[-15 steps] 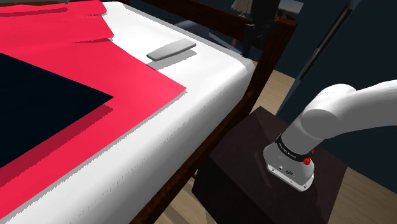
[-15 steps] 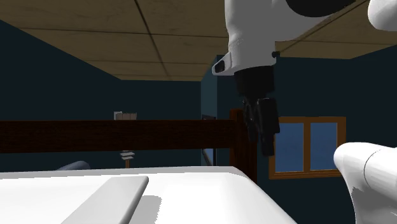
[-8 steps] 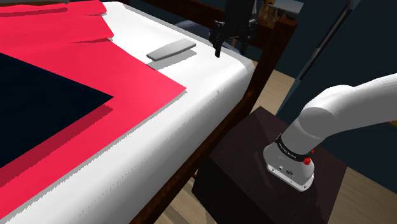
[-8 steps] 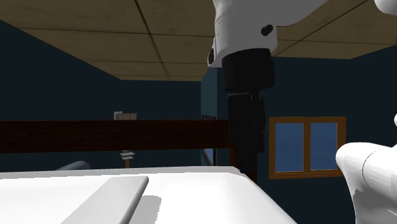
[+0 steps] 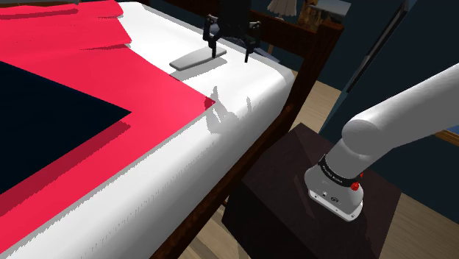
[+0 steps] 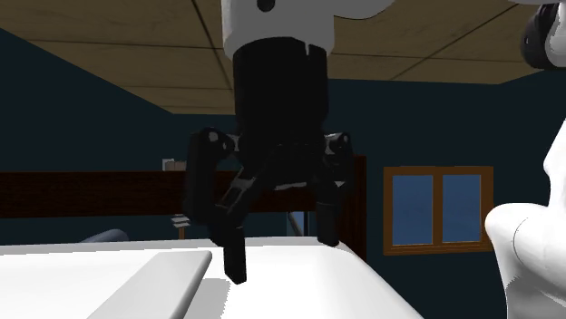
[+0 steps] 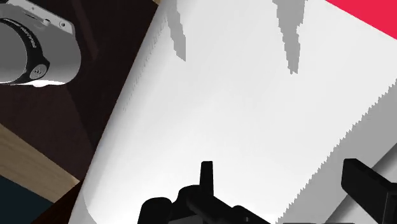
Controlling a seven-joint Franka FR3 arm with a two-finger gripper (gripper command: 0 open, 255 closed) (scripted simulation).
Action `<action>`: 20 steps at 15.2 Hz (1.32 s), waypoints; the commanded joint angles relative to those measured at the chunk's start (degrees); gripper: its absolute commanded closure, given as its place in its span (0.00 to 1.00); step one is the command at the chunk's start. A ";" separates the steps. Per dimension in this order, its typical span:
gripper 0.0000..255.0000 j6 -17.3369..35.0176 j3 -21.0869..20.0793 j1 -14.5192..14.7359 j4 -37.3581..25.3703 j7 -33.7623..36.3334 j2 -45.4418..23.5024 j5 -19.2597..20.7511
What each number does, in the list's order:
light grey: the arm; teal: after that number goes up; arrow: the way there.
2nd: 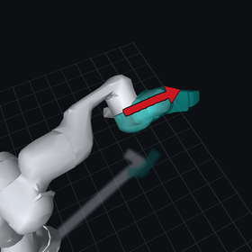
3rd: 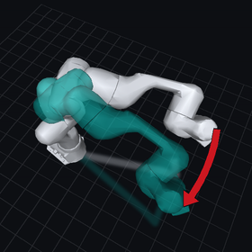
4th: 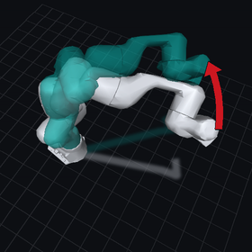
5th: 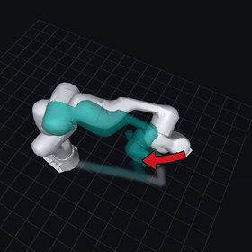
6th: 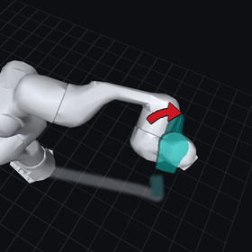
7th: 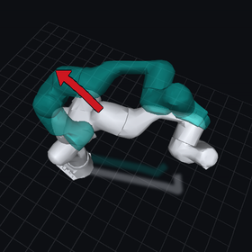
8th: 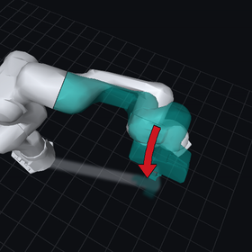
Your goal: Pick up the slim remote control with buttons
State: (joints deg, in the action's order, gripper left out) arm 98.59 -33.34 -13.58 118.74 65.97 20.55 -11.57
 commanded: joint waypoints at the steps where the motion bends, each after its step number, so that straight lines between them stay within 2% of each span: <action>1: 0.00 1.24 -2.85 -1.94 -3.59 9.10 -4.15 1.40; 5: 0.00 2.57 -7.79 -4.86 -12.24 26.56 -14.15 7.28; 8: 0.00 2.37 -9.58 -5.02 -18.99 38.85 -21.77 12.97; 17: 0.00 8.17 -9.29 -4.74 -13.37 39.03 -22.00 13.16; 18: 1.00 8.07 -9.29 -4.73 -13.56 39.06 -22.13 13.25; 20: 1.00 8.10 -9.28 -4.74 -13.54 39.05 -22.14 13.26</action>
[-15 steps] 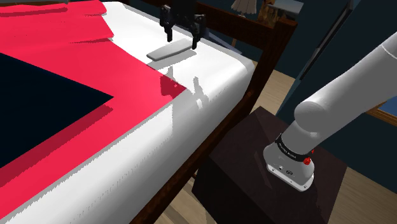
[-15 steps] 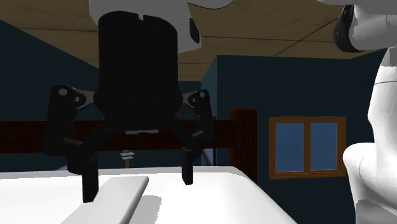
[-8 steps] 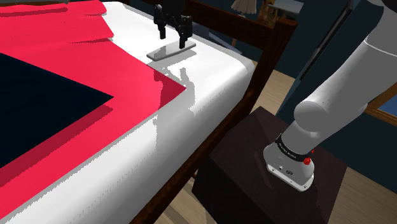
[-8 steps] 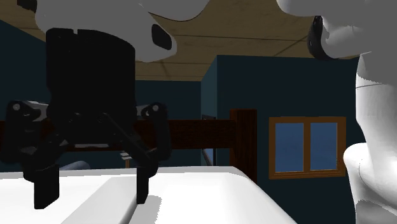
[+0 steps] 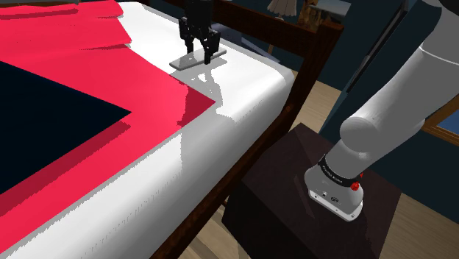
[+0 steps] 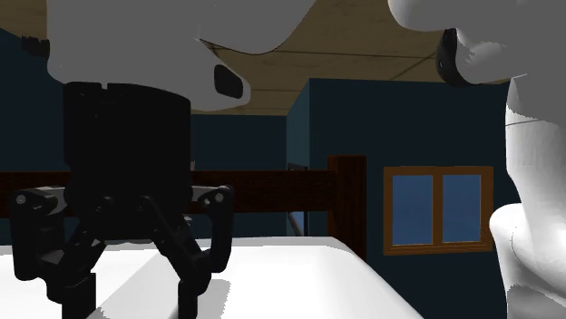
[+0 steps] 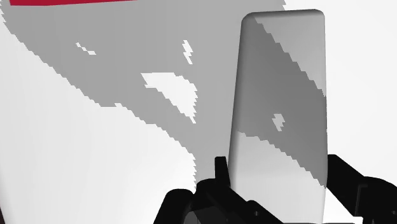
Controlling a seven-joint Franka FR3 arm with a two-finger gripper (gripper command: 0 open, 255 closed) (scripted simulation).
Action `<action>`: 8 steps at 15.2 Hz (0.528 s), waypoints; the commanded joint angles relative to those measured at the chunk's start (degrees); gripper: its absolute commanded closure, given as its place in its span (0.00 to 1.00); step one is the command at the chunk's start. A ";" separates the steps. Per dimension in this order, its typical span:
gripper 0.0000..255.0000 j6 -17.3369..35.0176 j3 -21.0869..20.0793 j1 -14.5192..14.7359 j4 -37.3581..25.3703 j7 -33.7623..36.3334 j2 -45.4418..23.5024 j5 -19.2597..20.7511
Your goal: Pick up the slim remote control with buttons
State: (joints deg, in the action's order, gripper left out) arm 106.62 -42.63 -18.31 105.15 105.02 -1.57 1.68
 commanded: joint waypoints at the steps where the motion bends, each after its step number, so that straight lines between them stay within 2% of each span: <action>1: 1.00 0.06 0.01 0.00 0.04 0.00 -0.03 0.01; 8: 1.00 -0.62 0.01 -0.02 -0.47 -0.09 0.22 -0.16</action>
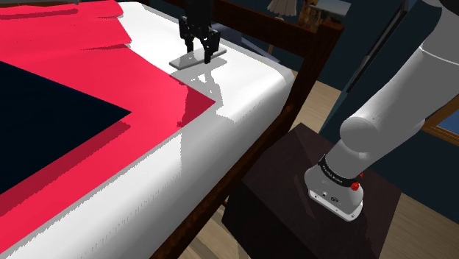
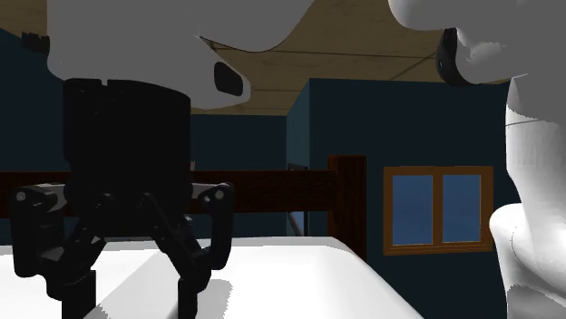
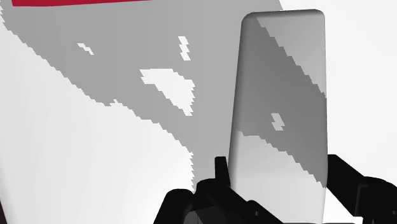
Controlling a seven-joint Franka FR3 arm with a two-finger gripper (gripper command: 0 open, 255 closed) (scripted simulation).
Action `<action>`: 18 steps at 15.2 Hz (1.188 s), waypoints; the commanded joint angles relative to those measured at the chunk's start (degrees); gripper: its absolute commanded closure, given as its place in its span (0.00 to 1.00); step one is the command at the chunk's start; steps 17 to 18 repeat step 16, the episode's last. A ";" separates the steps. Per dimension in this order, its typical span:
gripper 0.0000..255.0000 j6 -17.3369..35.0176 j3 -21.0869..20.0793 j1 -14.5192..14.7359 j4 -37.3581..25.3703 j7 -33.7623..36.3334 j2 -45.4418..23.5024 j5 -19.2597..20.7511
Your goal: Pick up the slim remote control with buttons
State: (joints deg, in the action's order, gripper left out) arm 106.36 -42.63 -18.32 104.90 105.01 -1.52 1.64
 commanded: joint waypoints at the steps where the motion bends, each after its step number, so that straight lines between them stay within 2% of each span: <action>1: 1.00 -1.11 0.01 -0.03 -0.92 -0.12 0.24 -0.19; 14: 1.00 -11.28 -0.19 0.22 -11.59 0.11 -0.46 0.25; 18: 1.00 -11.40 -0.19 0.23 -11.72 0.12 -0.48 0.27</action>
